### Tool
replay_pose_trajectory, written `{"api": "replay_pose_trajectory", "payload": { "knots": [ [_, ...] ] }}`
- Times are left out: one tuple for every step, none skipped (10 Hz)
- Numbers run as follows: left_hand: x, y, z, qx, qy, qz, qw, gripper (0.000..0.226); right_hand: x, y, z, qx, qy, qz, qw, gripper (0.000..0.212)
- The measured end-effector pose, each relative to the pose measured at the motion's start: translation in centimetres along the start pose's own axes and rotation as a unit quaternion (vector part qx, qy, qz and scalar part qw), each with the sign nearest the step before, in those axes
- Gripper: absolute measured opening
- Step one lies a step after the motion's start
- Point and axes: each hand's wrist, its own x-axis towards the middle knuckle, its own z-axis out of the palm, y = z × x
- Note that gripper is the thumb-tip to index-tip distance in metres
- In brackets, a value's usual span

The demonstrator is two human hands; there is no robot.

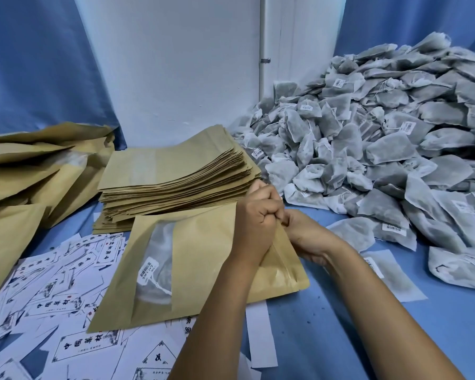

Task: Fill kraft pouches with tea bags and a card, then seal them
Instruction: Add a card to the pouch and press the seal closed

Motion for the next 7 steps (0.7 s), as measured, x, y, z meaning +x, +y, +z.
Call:
{"api": "replay_pose_trajectory", "payload": {
  "knots": [
    [-0.1,0.4,0.5,-0.008,0.002,-0.002,1.0,0.025,0.6,0.1,0.6,-0.077,0.096,0.001,0.992,0.02],
    [-0.4,1.0,1.1,-0.029,-0.02,0.007,0.999,0.026,0.8,0.0,1.5,-0.44,0.183,0.086,0.875,0.033],
    [-0.2,1.1,1.0,-0.033,-0.021,0.007,0.999,0.025,0.9,-0.7,1.3,-0.472,0.173,0.125,0.856,0.032],
    [0.2,0.7,0.4,-0.026,0.003,0.001,1.0,0.028,0.2,-0.2,-0.4,-0.106,0.066,-0.079,0.989,0.018],
    [0.2,0.9,0.1,-0.017,0.0,0.003,1.0,0.027,0.0,-0.2,-2.7,0.01,0.193,-0.145,0.97,0.041],
    [0.2,1.3,0.2,-0.012,-0.007,0.006,1.0,0.026,0.6,0.0,-2.4,0.042,0.254,-0.077,0.963,0.039],
    [0.0,1.5,0.4,-0.001,-0.021,0.02,1.0,0.027,1.0,0.6,-1.8,0.053,0.149,0.009,0.987,0.032]
  ]
}}
